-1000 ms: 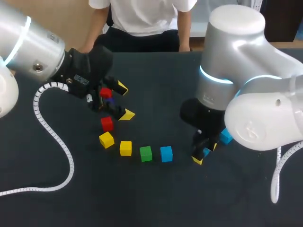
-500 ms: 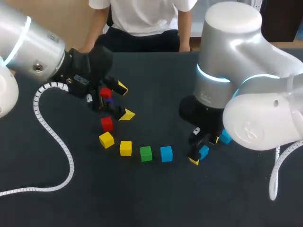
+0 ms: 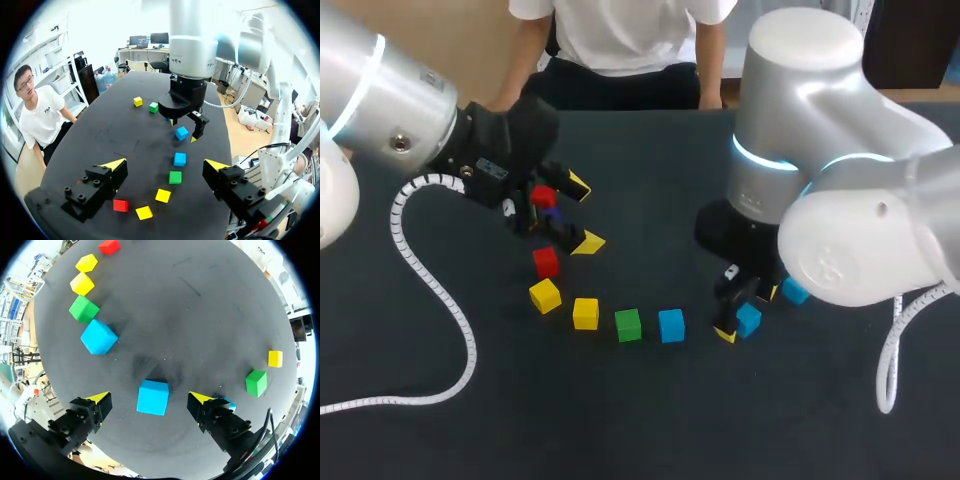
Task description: Place the blue cubes, place green cubes on the blue cubes, place the yellow cubes on the green cubes, then place the red cubes on the yellow cubes, and place purple cube on the red cubes.
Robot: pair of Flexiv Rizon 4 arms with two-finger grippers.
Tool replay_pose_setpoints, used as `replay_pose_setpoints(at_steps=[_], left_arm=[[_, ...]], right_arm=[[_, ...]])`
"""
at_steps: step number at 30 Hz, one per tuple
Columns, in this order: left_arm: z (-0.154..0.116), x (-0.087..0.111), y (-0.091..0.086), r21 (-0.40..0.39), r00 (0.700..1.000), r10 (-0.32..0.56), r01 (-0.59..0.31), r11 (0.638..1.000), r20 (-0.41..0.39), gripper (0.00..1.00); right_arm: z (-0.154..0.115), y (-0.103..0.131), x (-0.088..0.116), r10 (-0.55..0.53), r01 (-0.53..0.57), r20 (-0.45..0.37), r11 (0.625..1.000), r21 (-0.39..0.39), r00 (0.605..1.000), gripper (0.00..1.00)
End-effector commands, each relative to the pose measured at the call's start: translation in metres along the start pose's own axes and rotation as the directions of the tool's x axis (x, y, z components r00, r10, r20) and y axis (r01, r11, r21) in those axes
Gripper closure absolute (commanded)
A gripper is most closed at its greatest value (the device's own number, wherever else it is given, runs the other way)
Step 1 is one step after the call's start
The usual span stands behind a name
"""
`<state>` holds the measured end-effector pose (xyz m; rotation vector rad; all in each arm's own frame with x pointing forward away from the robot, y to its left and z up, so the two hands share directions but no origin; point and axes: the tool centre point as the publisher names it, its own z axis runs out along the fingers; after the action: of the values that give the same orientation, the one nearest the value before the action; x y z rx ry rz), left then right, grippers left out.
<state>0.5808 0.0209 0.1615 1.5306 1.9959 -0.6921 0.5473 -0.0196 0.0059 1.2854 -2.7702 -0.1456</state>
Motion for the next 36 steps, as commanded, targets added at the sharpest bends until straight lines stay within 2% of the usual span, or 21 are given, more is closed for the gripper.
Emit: replay_pose_setpoints(at_steps=[1, 5, 6, 7, 8, 12, 23, 27, 30, 36], left_arm=[[0.0, -0.001, 0.001, 0.002, 1.0, -0.001, 0.001, 1.0, -0.006, 0.0], [0.0, -0.001, 0.001, 0.002, 1.0, -0.001, 0.001, 1.0, -0.006, 0.0], [0.0, -0.001, 0.001, 0.002, 1.0, -0.001, 0.001, 1.0, -0.006, 0.0], [0.0, -0.001, 0.001, 0.002, 1.0, -0.001, 0.001, 1.0, -0.006, 0.0], [0.0, -0.001, 0.001, 0.002, 1.0, -0.001, 0.001, 1.0, -0.006, 0.0], [0.0, -0.001, 0.001, 0.002, 1.0, -0.001, 0.001, 1.0, -0.006, 0.0], [0.0, -0.001, 0.001, 0.002, 1.0, -0.001, 0.001, 1.0, -0.006, 0.0], [0.0, -0.001, 0.001, 0.002, 1.0, -0.001, 0.001, 1.0, -0.006, 0.0], [0.0, -0.001, 0.001, 0.002, 1.0, -0.001, 0.001, 1.0, -0.006, 0.0], [0.0, -0.001, 0.001, 0.002, 1.0, -0.001, 0.001, 1.0, -0.006, 0.0]], right_arm=[[0.003, -0.003, -0.003, 0.002, -0.002, -0.005, 1.0, -0.01, 1.0, 0.0], [0.004, -0.003, -0.003, 0.0, 0.0, -0.006, 1.0, -0.018, 1.0, 0.0], [0.004, -0.003, -0.003, 0.0, 0.0, -0.004, 1.0, -0.018, 1.0, 0.36], [0.003, -0.002, -0.003, -0.001, 0.001, -0.002, 1.0, -0.019, 1.0, 0.54], [0.003, -0.002, -0.003, -0.002, 0.002, 0.0, 1.0, -0.02, 1.0, 0.59], [0.005, -0.002, -0.002, -0.004, 0.004, -0.003, 1.0, -0.022, 1.0, 0.68], [0.007, -0.003, -0.002, -0.003, 0.003, -0.01, 1.0, -0.025, 1.0, 0.78], [0.005, -0.002, -0.003, 0.005, -0.005, -0.014, 1.0, -0.02, 1.0, 0.87], [0.0, -0.001, -0.005, 0.02, -0.02, -0.012, 1.0, -0.018, 1.0, 1.0], [-0.014, 0.002, -0.011, 0.069, -0.068, 0.013, 0.997, -0.032, 0.998, 1.0]])
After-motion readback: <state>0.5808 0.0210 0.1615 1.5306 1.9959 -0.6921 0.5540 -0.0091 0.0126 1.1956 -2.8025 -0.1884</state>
